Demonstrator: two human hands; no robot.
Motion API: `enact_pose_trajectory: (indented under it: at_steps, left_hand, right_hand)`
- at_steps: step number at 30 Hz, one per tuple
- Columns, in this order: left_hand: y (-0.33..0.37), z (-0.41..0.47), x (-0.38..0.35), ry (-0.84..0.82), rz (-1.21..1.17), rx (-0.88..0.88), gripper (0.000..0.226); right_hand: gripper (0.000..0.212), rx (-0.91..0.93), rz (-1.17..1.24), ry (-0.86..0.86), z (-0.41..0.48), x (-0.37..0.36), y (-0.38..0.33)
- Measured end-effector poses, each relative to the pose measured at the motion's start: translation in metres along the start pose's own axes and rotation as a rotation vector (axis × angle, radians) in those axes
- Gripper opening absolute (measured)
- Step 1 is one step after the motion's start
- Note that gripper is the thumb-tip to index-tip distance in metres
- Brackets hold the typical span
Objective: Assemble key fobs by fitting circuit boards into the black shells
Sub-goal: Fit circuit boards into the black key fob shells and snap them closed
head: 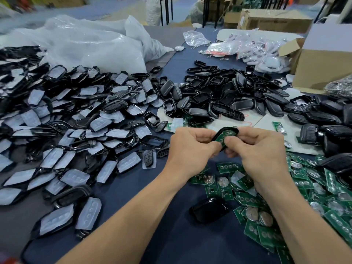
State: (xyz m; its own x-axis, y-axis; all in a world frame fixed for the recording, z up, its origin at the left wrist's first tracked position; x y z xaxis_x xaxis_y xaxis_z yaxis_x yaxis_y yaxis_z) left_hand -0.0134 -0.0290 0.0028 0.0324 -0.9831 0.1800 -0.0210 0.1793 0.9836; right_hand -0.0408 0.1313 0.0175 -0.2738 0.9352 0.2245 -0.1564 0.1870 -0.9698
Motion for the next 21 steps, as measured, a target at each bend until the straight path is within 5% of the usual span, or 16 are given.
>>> enact_pose_trajectory:
  at_steps: [3, 7, 10, 15, 21]
  left_hand:
    - [0.007, -0.003, 0.0, -0.046, 0.221, -0.053, 0.013]
    - [0.013, -0.004, 0.006, -0.006, 0.235, -0.093, 0.013]
    - [0.019, -0.001, 0.033, 0.199, 0.189, -0.106, 0.018]
    - [0.014, -0.001, 0.11, 0.619, -0.123, -0.044, 0.018]
    - [0.01, -0.012, 0.163, 0.895, -0.445, -0.157, 0.027]
  right_hand:
    - [0.027, -0.022, 0.034, -0.029, -0.003, 0.0, -0.003]
    - [0.031, -0.032, -0.063, -0.039, 0.0, -0.004, -0.008]
    - [0.028, -0.031, -0.214, -0.039, 0.004, -0.02, -0.013]
    - [0.027, 0.01, -0.426, -0.271, 0.025, -0.083, -0.039]
    - [0.02, 0.068, -0.916, -0.511, 0.041, -0.157, -0.059]
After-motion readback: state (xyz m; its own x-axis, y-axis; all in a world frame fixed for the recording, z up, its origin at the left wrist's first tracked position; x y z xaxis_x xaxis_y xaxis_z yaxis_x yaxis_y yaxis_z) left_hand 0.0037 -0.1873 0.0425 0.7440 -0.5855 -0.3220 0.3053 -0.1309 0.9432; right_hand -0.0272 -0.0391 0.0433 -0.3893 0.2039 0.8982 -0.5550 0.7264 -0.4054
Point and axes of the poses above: each hand's wrist, its own z-axis towards the middle knuckle, its own x-axis out of the back of the hand, y = z × x, the point moved 4 cm from there along z, towards the middle knuckle, and after that the axes turned 11 degrees about -y, right-handed, at the moved point
